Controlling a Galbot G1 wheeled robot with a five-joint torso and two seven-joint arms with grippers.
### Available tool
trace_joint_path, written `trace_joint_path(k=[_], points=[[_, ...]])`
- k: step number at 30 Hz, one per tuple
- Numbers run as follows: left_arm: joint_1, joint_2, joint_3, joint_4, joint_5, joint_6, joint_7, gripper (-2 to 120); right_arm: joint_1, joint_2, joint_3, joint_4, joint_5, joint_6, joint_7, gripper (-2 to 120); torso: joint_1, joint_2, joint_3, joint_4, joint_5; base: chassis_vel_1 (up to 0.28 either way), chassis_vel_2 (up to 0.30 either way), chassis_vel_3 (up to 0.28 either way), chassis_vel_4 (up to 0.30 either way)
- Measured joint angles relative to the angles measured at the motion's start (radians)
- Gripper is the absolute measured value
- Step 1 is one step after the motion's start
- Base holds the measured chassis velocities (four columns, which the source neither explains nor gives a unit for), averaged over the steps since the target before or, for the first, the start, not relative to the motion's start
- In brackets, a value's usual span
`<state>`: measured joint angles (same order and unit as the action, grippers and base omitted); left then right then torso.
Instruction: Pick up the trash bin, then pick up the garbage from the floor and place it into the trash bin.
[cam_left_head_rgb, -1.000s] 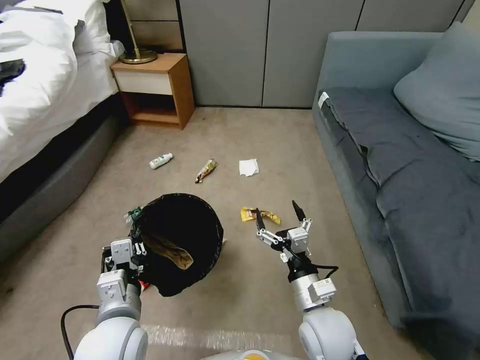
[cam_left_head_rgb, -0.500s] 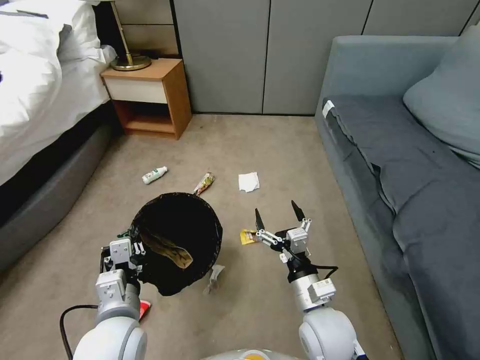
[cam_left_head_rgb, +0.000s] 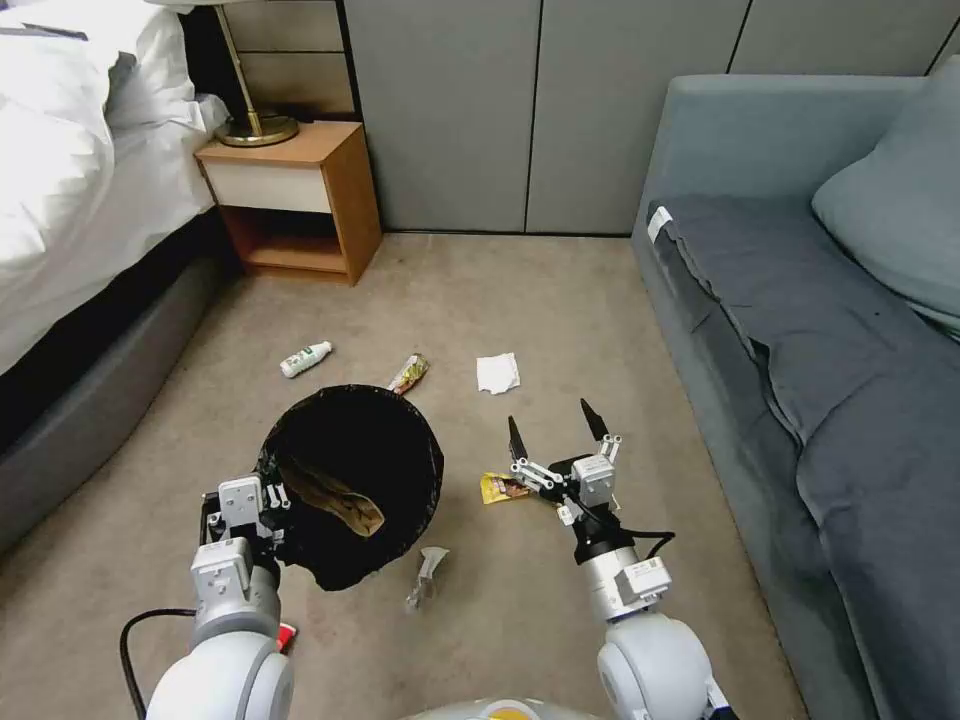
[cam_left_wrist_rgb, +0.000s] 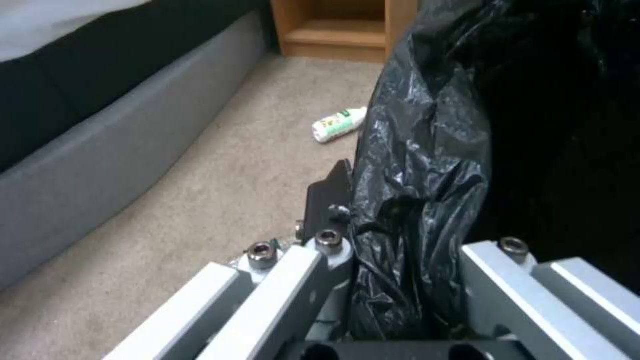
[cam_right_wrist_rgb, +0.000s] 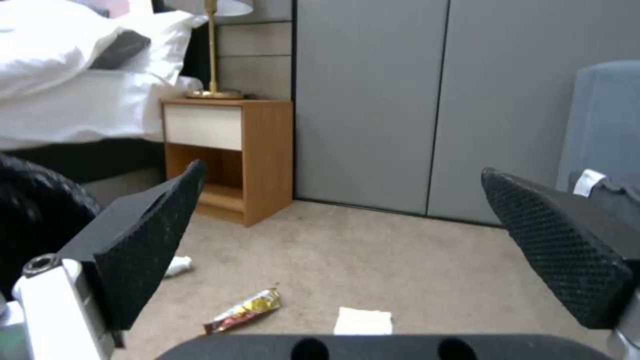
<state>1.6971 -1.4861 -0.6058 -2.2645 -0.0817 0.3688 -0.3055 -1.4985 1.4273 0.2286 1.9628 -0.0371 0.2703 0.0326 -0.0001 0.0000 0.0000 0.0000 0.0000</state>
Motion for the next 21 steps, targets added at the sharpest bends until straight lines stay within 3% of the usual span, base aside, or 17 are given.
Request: trace_joint_path(k=[7,14,21], points=[[0.002,0.004,-0.007,0.0,-0.002,0.0,0.0,3,0.055,-0.052,0.025,-0.063,-0.036,0.002,-0.01,100,0.0,0.0,0.0,0.0,0.0001,0.0,0.0,0.0,0.0],[0.005,0.007,-0.012,-0.005,-0.004,0.0,-0.001,3,0.179,-0.117,0.004,-0.22,-0.046,-0.021,-0.021,100,0.0,0.0,0.0,0.0,0.0002,0.0,0.0,0.0,0.0],[0.003,0.012,-0.016,-0.006,-0.004,0.002,-0.001,3,0.36,-0.166,-0.085,-0.429,-0.062,-0.066,-0.109,100,0.0,0.0,0.0,0.0002,0.0001,0.0,0.0,0.0,0.0]])
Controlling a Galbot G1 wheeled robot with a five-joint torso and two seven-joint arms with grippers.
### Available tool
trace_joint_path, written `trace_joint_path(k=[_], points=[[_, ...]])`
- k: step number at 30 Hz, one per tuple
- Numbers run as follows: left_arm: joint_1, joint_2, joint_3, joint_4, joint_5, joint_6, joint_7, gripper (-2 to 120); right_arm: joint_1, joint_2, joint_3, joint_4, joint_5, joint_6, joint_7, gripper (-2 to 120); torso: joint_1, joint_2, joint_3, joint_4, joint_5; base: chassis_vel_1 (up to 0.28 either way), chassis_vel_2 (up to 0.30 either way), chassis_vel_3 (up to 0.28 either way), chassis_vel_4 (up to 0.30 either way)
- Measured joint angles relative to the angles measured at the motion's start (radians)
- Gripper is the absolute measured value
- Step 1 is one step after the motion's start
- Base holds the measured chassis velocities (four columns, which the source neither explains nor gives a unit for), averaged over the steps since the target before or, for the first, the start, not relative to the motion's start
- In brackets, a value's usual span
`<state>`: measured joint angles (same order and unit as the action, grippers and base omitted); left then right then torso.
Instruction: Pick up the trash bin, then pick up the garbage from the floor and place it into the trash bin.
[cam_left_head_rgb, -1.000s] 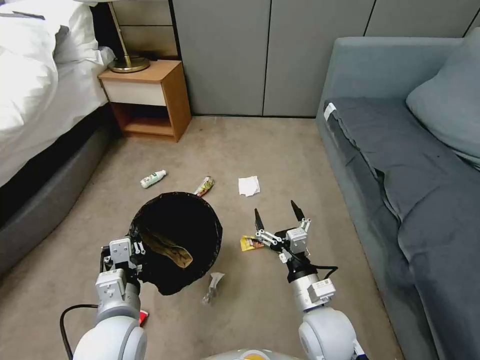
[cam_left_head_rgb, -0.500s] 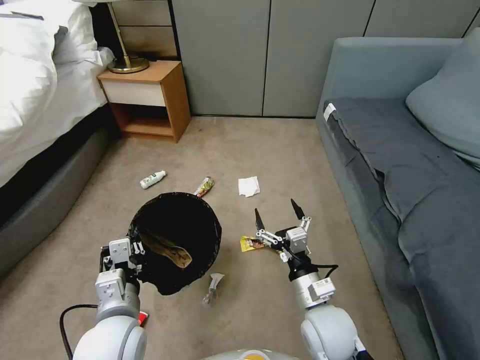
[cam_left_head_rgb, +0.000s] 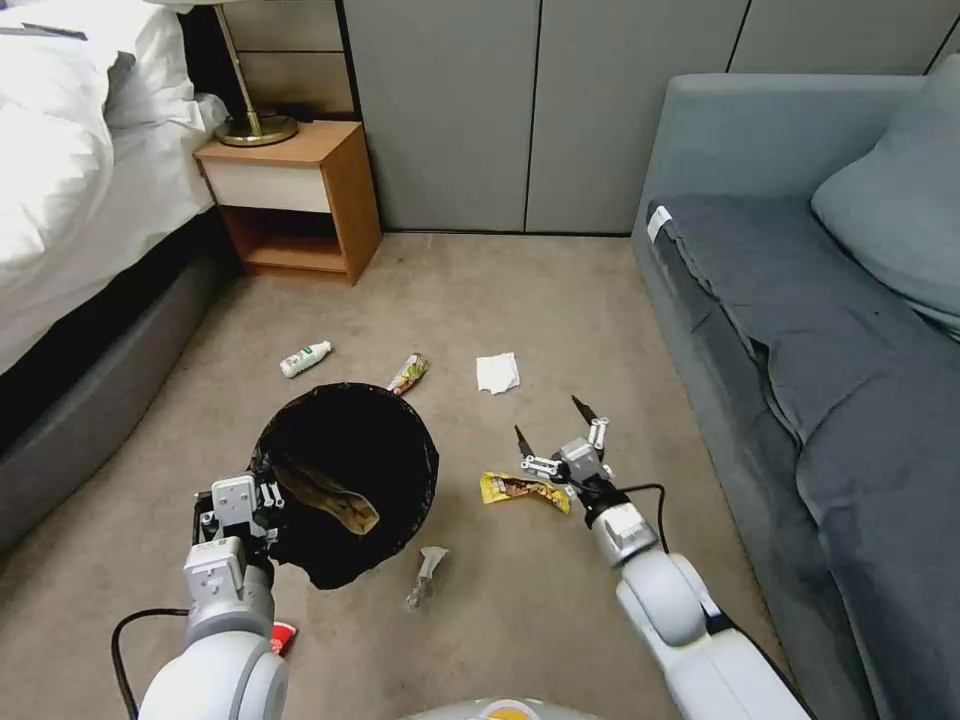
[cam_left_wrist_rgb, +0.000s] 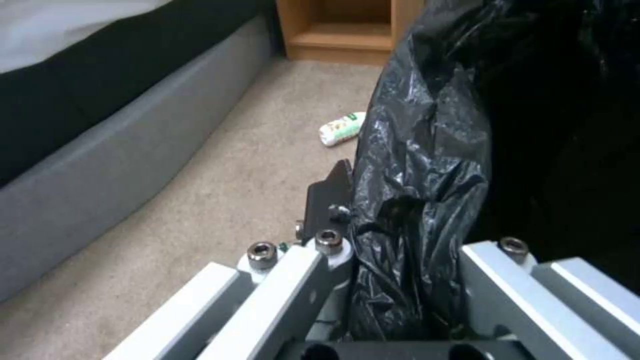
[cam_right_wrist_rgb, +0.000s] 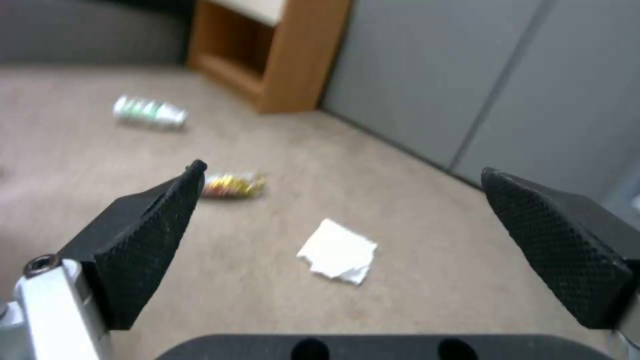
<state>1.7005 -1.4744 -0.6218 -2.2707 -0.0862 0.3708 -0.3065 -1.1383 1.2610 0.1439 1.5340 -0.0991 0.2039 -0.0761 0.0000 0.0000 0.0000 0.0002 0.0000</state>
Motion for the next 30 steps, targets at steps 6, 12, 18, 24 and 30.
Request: trace_joint_path(k=[6,12,18,24,30], points=[[0.004,0.0,-0.007,-0.003,0.0,0.002,-0.001,3,0.118,-0.014,-0.059,-0.195,-0.117,0.046,-0.148,100,0.0,0.0,0.0,-0.0002,-0.0001,0.0,0.0,0.0,0.0],[0.011,-0.003,-0.008,-0.003,0.003,0.003,-0.001,3,0.183,0.004,-0.086,-0.362,-0.188,0.083,-0.235,100,0.0,0.0,0.0,-0.0003,-0.0001,0.0,0.0,0.0,0.0],[0.01,-0.008,-0.005,-0.002,0.011,0.003,-0.002,3,0.226,0.03,-0.083,-0.49,-0.255,0.109,-0.27,100,0.0,0.0,0.0,-0.0002,0.0,0.0,0.0,0.0,0.0],[0.012,-0.014,0.001,-0.001,0.019,0.003,-0.002,3,0.262,0.06,-0.041,-0.6,-0.341,0.147,-0.273,100,0.0,0.0,0.0,-0.0002,0.0001,0.0,0.0,0.0,0.0],[0.022,-0.023,0.009,0.001,0.032,-0.001,-0.002,3,0.324,0.095,0.022,-0.742,-0.457,0.184,-0.25,100,0.0,0.0,0.0,-0.0002,-0.0002,0.0,0.0,0.0,0.0]])
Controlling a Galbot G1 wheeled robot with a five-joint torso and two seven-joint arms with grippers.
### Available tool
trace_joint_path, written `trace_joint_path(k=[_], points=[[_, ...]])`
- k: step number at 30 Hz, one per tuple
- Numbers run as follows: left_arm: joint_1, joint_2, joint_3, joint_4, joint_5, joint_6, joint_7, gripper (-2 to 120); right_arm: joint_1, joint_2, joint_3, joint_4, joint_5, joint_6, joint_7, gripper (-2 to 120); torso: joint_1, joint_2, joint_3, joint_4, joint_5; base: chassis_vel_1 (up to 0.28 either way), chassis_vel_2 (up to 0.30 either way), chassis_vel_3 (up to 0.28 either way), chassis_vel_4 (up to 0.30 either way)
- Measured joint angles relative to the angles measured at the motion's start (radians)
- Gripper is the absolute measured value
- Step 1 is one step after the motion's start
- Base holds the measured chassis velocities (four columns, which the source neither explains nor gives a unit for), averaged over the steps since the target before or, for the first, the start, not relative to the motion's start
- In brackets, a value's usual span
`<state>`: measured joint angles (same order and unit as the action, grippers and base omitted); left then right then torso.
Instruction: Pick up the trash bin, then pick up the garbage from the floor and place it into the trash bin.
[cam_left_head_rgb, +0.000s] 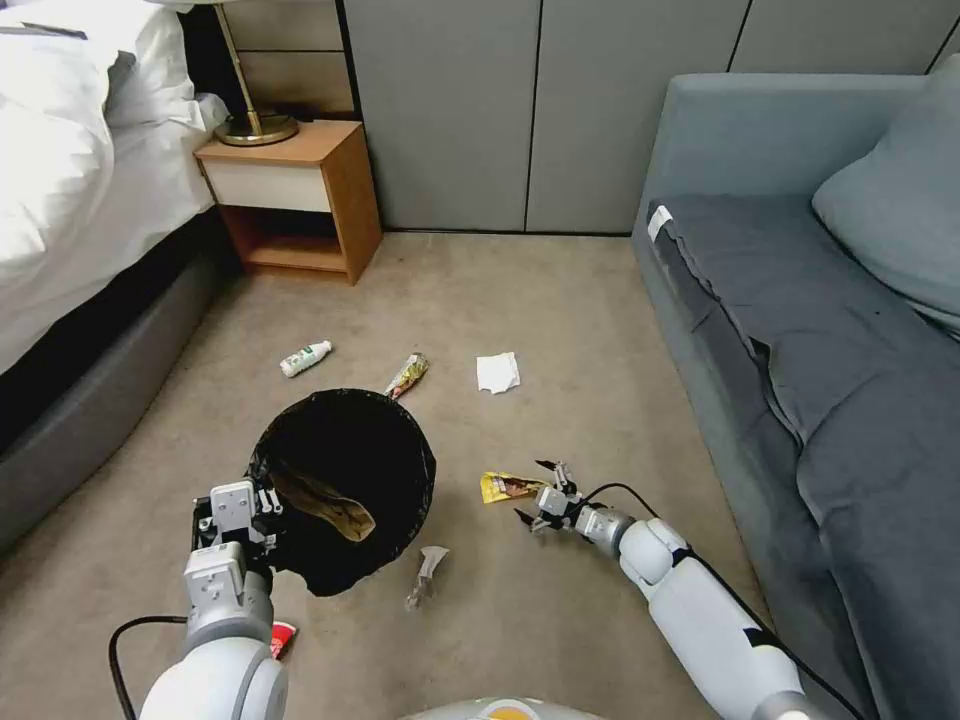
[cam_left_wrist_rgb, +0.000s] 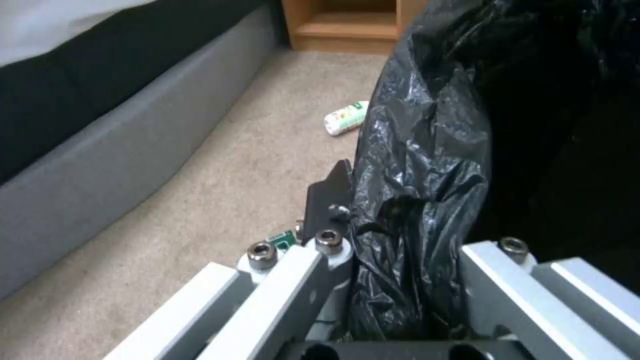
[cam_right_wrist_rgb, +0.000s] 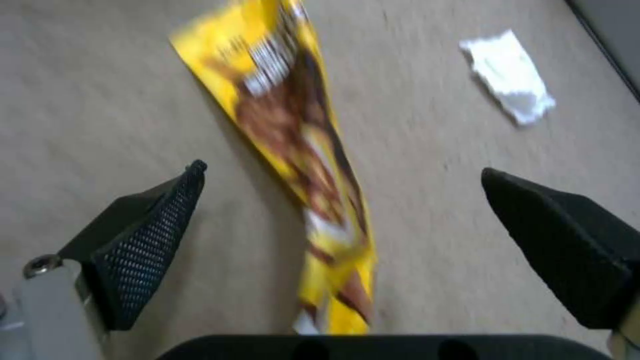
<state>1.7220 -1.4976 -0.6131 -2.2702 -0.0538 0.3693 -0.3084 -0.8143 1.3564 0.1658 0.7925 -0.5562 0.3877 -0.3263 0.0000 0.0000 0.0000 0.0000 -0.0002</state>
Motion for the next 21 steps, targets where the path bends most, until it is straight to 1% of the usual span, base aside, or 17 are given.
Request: trace_joint_path(k=[5,6,9,13,17,20,21], points=[[0.013,-0.006,0.002,0.0,0.009,-0.005,0.0,3,0.048,0.028,0.033,-0.088,-0.069,0.004,0.033,100,0.0,0.0,0.0,0.0,0.0001,0.0,0.0,0.0,0.0],[0.013,-0.006,0.002,0.0,0.009,-0.005,0.0,3,0.048,0.028,0.033,-0.088,-0.069,0.004,0.033,100,0.0,0.0,0.0,0.0,0.0001,0.0,0.0,0.0,0.0],[0.022,-0.007,0.0,-0.007,0.011,-0.006,0.0,3,0.089,0.051,0.056,-0.152,-0.101,0.011,0.046,100,0.0,0.0,0.0,0.0,0.0001,0.0,0.0,0.0,0.0],[0.03,-0.009,-0.002,-0.012,0.014,-0.008,0.0,3,0.118,0.071,0.062,-0.194,-0.11,0.013,0.049,100,0.0,0.0,0.0,0.0,0.0,0.0,0.0,0.0,0.0],[0.034,-0.011,-0.002,-0.015,0.016,-0.008,0.0,3,0.127,0.084,0.062,-0.209,-0.109,0.011,0.051,99,0.0,0.0,0.0,0.0001,0.0002,0.0,0.0,0.0,0.0],[0.038,-0.012,-0.002,-0.016,0.018,-0.01,0.0,3,0.131,0.095,0.061,-0.219,-0.103,0.01,0.052,88,0.0,0.0,0.0,0.0001,0.0001,0.0,0.0,0.0,0.0],[0.038,-0.012,-0.002,-0.016,0.018,-0.01,0.0,3,0.131,0.095,0.061,-0.219,-0.103,0.01,0.052,88,0.0,0.0,0.0,0.0001,0.0001,0.0,0.0,0.0,0.0]])
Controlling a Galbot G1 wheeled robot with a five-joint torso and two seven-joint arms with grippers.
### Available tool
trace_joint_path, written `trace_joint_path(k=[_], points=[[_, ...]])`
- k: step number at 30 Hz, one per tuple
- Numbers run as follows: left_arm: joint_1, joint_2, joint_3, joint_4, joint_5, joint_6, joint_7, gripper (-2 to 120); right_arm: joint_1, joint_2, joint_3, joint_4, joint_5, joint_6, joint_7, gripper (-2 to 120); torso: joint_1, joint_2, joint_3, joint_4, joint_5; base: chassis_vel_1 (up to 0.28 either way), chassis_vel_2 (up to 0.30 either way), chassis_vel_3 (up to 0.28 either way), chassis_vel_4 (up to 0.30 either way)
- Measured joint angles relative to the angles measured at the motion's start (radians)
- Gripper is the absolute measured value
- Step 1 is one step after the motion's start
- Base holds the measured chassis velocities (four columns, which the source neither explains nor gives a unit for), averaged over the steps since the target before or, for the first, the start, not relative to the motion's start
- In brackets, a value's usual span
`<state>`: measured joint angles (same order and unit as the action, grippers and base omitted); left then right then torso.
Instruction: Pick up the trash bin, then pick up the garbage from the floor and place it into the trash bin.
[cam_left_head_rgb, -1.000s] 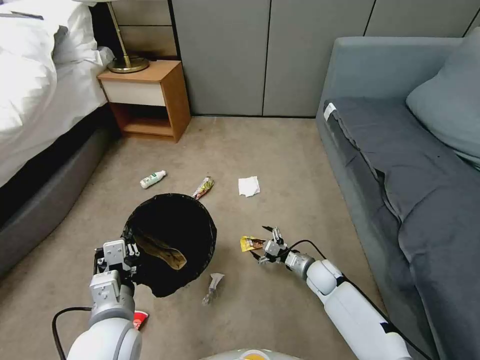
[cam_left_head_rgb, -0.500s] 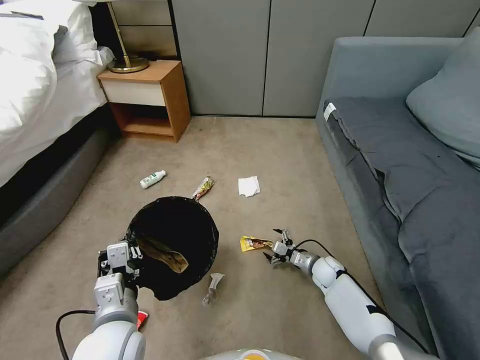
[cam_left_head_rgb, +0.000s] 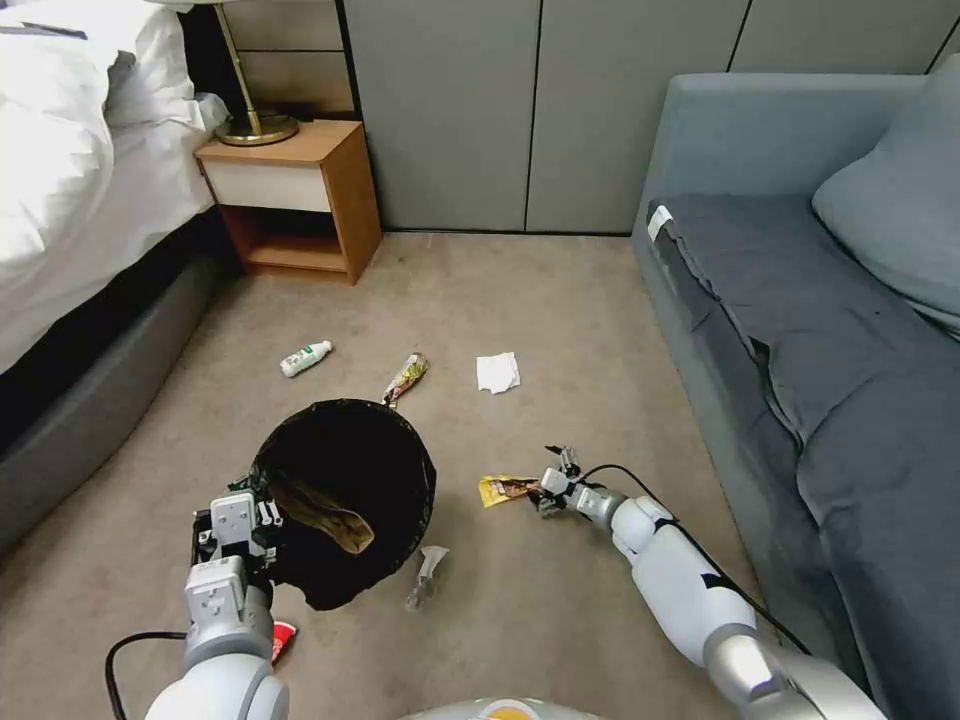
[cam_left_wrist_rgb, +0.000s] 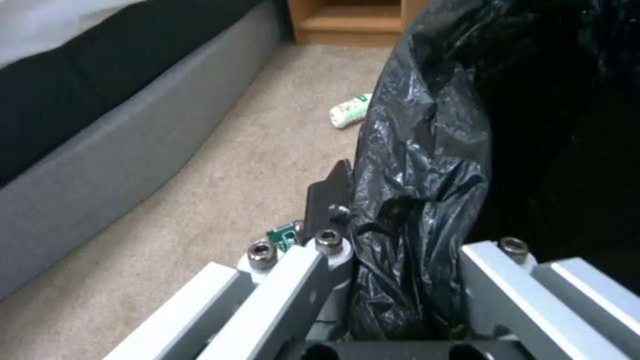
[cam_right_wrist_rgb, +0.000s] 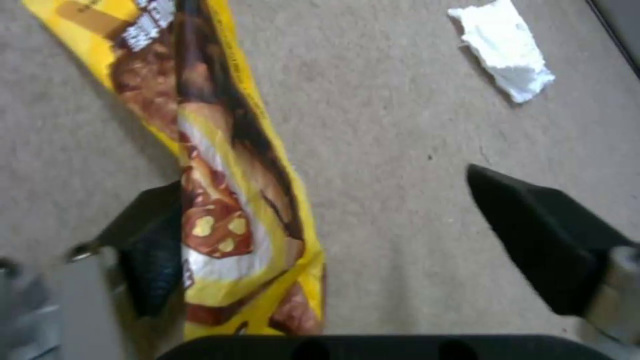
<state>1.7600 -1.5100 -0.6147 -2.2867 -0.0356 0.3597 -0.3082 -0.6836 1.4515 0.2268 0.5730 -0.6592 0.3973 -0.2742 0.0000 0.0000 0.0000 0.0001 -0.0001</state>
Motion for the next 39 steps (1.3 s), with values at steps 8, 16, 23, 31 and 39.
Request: trace_joint_path(k=[8,16,23,31,39], points=[[0.0,-0.001,0.0,-0.005,0.0,-0.002,0.0,3,-0.018,0.008,-0.007,-0.008,0.022,-0.006,0.003,59,0.0,0.0,0.0,0.0,0.0,0.0,0.0,0.0,0.0],[-0.004,-0.002,0.002,-0.005,0.0,-0.005,0.0,3,-0.041,0.009,-0.007,-0.002,0.027,-0.007,0.007,29,0.0,0.0,0.0,0.0,0.0001,0.0,0.0,0.0,0.0],[-0.006,-0.001,0.002,-0.005,0.0,-0.006,0.0,3,-0.046,0.009,-0.009,0.004,0.037,-0.011,0.01,4,0.0,0.0,0.0,0.0,0.0001,0.0,0.0,0.0,0.0],[-0.011,0.0,0.006,-0.006,0.0,-0.006,0.0,3,-0.059,-0.005,-0.009,0.033,0.072,-0.011,0.012,0,0.0,0.0,0.0,-0.0001,0.0,0.0,0.0,0.0,0.0],[-0.019,0.01,0.008,0.001,-0.003,-0.003,0.001,3,-0.162,-0.038,-0.007,0.217,0.281,-0.015,0.024,0,0.0,0.0,0.0,0.0,0.0001,0.0,0.0,0.0,0.0]])
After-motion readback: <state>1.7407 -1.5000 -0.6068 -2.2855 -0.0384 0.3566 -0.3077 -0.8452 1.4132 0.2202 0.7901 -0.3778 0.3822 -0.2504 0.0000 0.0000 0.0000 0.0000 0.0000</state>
